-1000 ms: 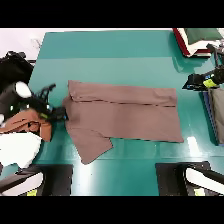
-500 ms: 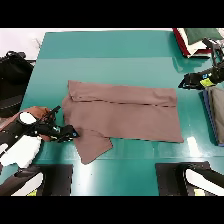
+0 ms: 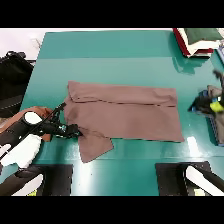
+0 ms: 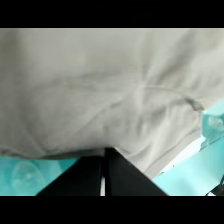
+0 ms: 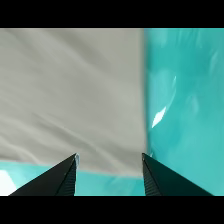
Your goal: Fold the shirts.
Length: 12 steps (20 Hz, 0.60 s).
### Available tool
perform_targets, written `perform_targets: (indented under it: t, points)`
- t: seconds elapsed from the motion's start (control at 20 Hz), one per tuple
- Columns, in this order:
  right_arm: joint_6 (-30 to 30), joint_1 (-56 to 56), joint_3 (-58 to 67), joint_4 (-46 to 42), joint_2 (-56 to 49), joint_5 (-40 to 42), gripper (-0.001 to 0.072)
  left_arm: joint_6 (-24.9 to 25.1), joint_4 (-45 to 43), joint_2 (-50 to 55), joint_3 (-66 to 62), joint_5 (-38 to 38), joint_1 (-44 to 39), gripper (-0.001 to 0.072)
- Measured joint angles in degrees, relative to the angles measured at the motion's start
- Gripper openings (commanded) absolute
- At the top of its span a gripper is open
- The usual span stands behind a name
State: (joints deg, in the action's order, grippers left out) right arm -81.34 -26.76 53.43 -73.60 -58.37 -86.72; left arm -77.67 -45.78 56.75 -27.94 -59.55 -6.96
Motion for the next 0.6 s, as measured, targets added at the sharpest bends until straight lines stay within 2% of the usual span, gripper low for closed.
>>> perform_targets:
  t: [0.2,0.35,0.45,0.5,0.55,0.6]
  points:
    - [1.03,-11.30,-16.59,2.21,1.81,2.45,0.0450,0.09,-1.22,0.00,-3.06,-0.70,-0.22,0.0022]
    - [1.64,-14.14,-23.37,5.92,2.21,6.14,0.0441,0.17,-1.79,0.00,-4.11,-1.09,-0.33,0.0022]
    - [1.81,-13.62,-25.20,7.52,2.29,8.50,0.0368,0.17,-2.27,0.00,-4.39,-1.33,-0.33,0.0022]
    - [1.81,-12.63,-25.53,8.09,2.21,9.33,0.0361,0.17,-2.49,0.00,-4.50,-1.38,-0.33,0.0022]
    - [1.81,-11.45,-25.57,8.59,1.79,9.70,0.0314,0.17,-2.78,0.00,-4.55,-1.46,-0.33,0.0022]
    - [1.81,-10.01,-25.40,8.90,1.05,10.27,0.0140,0.17,-3.21,0.00,-4.59,-1.55,-0.33,0.0021]
